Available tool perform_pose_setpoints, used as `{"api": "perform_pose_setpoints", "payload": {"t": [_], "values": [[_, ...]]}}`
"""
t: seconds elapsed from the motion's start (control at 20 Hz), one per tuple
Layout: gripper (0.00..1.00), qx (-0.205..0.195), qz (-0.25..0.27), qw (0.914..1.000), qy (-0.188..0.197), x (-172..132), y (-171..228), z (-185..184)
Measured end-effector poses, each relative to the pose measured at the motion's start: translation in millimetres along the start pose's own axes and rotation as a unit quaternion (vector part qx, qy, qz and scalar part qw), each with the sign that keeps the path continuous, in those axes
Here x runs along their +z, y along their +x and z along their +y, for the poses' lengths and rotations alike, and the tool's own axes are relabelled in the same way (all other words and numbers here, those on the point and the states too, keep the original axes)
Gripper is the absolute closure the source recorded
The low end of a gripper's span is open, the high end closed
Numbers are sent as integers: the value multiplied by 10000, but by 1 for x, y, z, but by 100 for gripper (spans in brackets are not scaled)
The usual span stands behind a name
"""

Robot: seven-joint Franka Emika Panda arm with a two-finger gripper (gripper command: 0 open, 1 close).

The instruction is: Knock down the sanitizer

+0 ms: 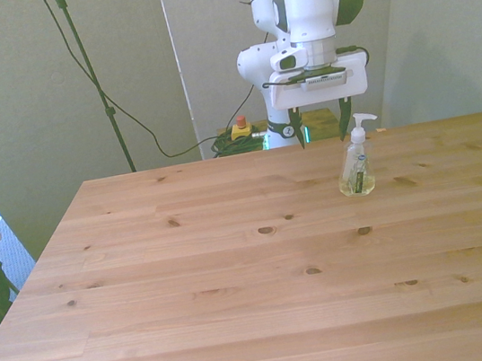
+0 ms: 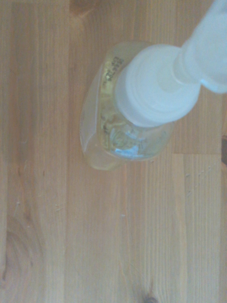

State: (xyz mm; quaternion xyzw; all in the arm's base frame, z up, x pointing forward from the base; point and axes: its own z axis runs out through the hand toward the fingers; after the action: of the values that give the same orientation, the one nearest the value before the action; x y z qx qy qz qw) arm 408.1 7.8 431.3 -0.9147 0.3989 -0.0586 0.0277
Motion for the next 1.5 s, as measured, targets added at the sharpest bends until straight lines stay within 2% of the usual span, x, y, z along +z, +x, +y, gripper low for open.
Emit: {"api": "perform_pose_setpoints", "payload": {"t": [0.05,0.1,0.45,1.15,1.5], "values": [[0,1,-2,10000,-2,0,0,0],[100,-6,-7,10000,-12,1,0,0],[100,-175,28,9996,-241,18,-29,-41],[100,-89,174,9989,-436,27,-24,-86],[100,-31,195,9986,-488,28,-20,-96]]}}
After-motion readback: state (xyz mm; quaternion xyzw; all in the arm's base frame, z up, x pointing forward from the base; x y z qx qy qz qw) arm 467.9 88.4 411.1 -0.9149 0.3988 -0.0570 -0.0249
